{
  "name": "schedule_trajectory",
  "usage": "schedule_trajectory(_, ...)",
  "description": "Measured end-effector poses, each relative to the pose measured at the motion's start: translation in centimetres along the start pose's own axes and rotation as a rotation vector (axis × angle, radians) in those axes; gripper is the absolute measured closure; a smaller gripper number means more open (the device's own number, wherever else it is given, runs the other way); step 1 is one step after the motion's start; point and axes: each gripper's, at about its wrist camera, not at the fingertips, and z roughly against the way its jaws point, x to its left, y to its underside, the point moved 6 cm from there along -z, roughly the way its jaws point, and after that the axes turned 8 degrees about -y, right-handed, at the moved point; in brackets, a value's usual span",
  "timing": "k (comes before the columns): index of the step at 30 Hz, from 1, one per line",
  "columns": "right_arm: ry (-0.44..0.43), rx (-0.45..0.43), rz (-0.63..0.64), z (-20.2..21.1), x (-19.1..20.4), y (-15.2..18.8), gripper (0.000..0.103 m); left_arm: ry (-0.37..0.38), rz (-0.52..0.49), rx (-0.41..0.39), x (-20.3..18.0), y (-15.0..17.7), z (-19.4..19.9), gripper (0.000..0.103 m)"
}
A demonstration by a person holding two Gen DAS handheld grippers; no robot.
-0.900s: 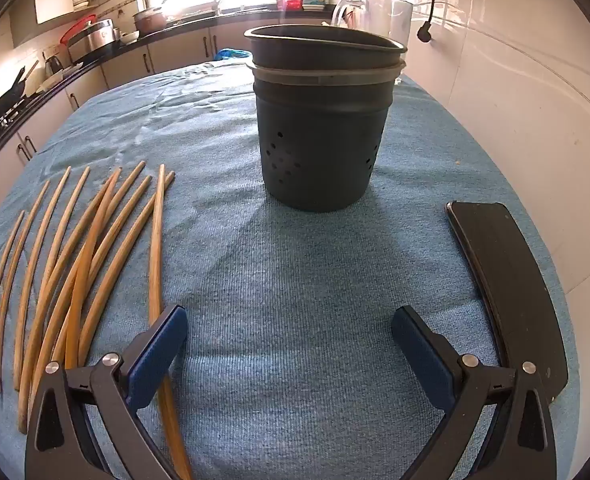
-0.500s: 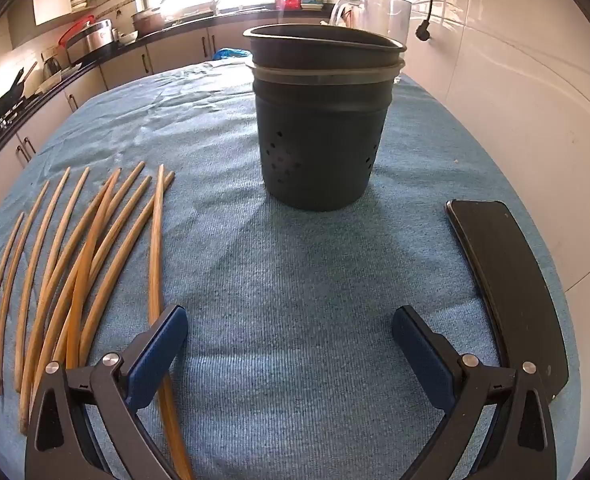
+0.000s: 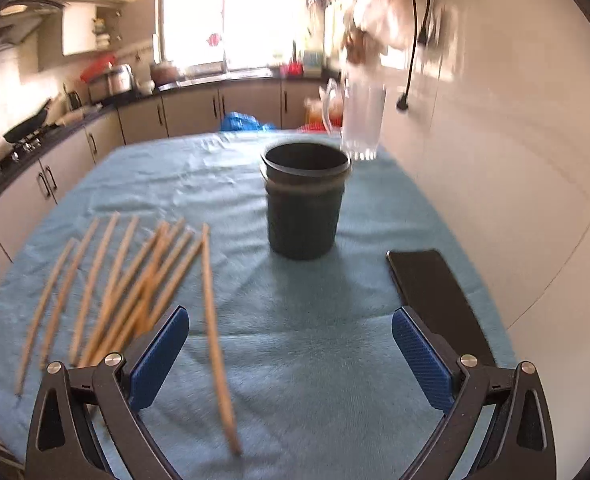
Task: Organize utensils
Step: 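Move both tools toward the loose wooden chopsticks on the blue cloth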
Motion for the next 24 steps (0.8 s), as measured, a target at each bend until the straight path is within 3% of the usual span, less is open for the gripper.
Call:
schedule_trajectory(8,-0.067,-0.061,-0.011,3.0,3.7,1.0,0.0,0.005,0.015,-0.002,0.5,0.0,0.6,0.002)
schedule_trajectory(12,-0.04,-0.022,0.028,2.8,5.1,1.7,0.0,0.01,0.031,0.001,0.9,0.0,0.5,0.002)
schedule_trajectory(24,0.039,-0.012,0.118,2.7,6.6,2.4,0.0,0.032,0.028,0.005,0.9,-0.2,0.8,0.002)
